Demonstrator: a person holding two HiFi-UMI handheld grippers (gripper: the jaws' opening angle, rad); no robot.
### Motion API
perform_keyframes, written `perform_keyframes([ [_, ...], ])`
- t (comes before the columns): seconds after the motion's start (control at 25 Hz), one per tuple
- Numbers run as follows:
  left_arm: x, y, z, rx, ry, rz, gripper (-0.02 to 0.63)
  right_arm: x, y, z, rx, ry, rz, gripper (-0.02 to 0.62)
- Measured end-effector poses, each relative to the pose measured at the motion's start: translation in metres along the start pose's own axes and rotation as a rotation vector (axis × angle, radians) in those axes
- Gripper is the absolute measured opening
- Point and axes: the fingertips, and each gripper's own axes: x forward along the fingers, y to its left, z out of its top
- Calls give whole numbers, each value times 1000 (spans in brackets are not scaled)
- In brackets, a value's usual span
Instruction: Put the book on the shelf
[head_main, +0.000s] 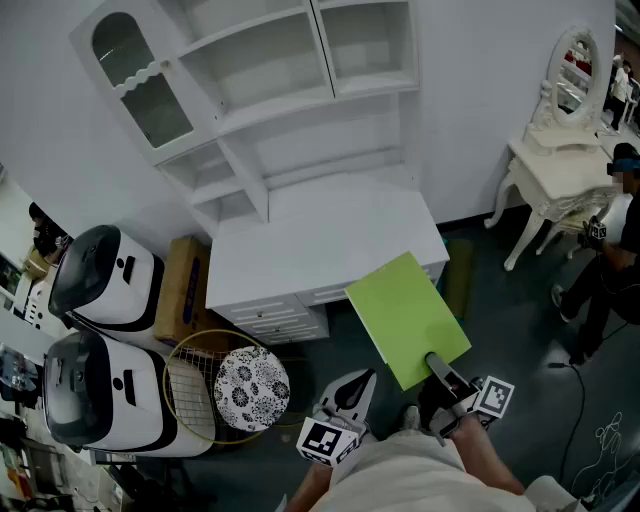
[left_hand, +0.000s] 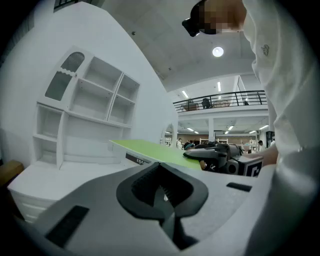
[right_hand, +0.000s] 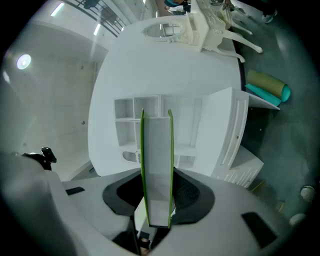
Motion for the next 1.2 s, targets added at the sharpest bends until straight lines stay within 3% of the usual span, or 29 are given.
perform_keyframes([
  [0.28,2,19,-3,-2,5,70,3,10,-3,-1,10,2,-4,147],
  [0.64,0,25,-11,-22,18,79,3,16,-7,-5,41,-2,6,147],
  [1.2,25,13,-7,-7,40,103,3,5,-20,30,67,-7,-51,147],
])
